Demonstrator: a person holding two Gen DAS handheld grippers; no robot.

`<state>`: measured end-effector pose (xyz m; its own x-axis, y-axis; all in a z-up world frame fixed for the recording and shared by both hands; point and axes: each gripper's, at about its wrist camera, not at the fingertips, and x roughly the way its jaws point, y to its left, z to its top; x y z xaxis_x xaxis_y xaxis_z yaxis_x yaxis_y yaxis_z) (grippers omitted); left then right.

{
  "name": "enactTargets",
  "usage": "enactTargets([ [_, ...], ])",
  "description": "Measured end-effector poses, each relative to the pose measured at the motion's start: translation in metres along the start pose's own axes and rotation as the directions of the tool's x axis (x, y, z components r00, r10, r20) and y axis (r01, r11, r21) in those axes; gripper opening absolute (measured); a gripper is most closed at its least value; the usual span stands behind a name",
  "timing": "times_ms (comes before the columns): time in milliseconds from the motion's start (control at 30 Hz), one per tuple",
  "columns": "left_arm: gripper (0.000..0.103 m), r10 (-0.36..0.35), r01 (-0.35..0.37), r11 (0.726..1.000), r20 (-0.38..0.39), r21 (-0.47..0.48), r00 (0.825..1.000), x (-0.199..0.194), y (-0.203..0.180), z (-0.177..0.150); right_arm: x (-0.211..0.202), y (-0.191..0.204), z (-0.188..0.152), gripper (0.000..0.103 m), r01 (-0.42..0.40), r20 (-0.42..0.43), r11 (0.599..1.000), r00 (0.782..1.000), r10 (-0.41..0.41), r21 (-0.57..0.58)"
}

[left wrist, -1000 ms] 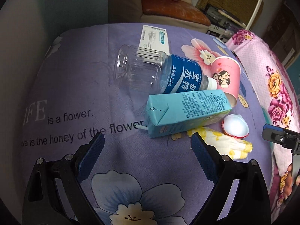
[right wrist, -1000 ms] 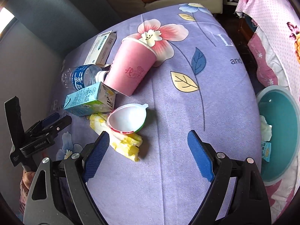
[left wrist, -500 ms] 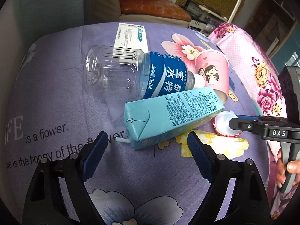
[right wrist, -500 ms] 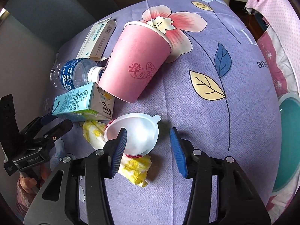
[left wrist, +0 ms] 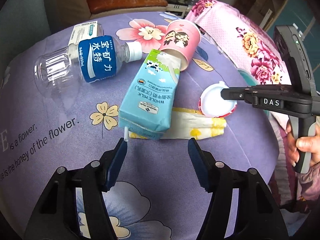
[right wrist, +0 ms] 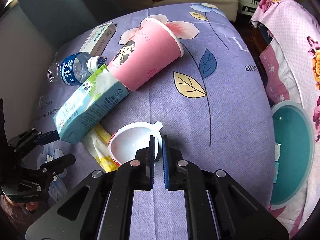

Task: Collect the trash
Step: 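Grasp the whole-milk carton with the left gripper while the right grasps the white yogurt cup, then carry the milk carton and yogurt cup over the teal bin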

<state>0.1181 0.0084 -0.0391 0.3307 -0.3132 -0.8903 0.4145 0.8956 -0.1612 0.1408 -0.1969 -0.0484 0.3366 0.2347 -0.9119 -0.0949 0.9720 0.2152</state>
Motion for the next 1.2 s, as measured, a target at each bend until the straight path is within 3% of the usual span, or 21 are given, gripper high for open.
enactTargets([
  [33, 0.065, 0.021, -0.021, 1.0, 0.003, -0.002, 1.0, -0.002, 0.0, 0.0, -0.002, -0.004, -0.001, 0.007, 0.004, 0.003, 1.0, 1.0, -0.004, 0.004],
  [167, 0.082, 0.091, -0.089, 0.994, 0.033, -0.057, 0.995, -0.011, 0.012, 0.006, -0.009, -0.016, -0.007, 0.007, 0.003, 0.014, 1.0, 1.0, -0.003, 0.016],
  [267, 0.086, 0.078, -0.076, 0.995, 0.034, -0.062, 0.996, -0.012, 0.017, 0.02, -0.011, -0.02, -0.007, 0.007, -0.013, 0.023, 1.0, 1.0, 0.012, 0.022],
  [533, 0.087, 0.167, -0.167, 0.986, -0.036, 0.009, 0.985, 0.019, 0.0, 0.056, -0.01, -0.022, -0.002, 0.007, -0.028, 0.043, 1.0, 0.999, 0.028, 0.008],
  [733, 0.087, 0.213, -0.213, 0.977, -0.087, 0.012, 0.973, 0.043, -0.008, 0.065, -0.006, -0.024, 0.0, 0.007, -0.049, 0.034, 0.999, 0.998, 0.049, 0.0],
  [767, 0.084, 0.214, -0.214, 0.977, -0.091, 0.003, 0.973, 0.046, -0.008, 0.066, -0.004, -0.024, 0.0, 0.01, -0.054, 0.031, 0.999, 0.998, 0.054, 0.002],
  [800, 0.072, 0.205, -0.207, 0.978, -0.098, -0.013, 0.974, 0.047, -0.006, 0.066, -0.002, -0.026, 0.0, 0.01, -0.059, 0.029, 0.998, 0.998, 0.058, 0.008],
  [867, 0.062, 0.179, -0.185, 0.982, -0.118, -0.046, 0.977, 0.052, -0.004, 0.066, 0.003, -0.027, 0.001, 0.01, -0.065, 0.025, 0.998, 0.998, 0.065, 0.013],
  [1100, 0.054, 0.201, -0.208, 0.975, -0.079, -0.082, 0.976, 0.047, -0.011, 0.062, 0.016, -0.027, -0.001, 0.016, -0.103, 0.034, 0.994, 0.994, 0.102, 0.039],
  [1200, 0.054, 0.191, -0.196, 0.975, -0.056, -0.108, 0.98, 0.036, -0.013, 0.057, 0.012, -0.027, -0.004, 0.01, -0.108, 0.042, 0.994, 0.993, 0.106, 0.029],
])
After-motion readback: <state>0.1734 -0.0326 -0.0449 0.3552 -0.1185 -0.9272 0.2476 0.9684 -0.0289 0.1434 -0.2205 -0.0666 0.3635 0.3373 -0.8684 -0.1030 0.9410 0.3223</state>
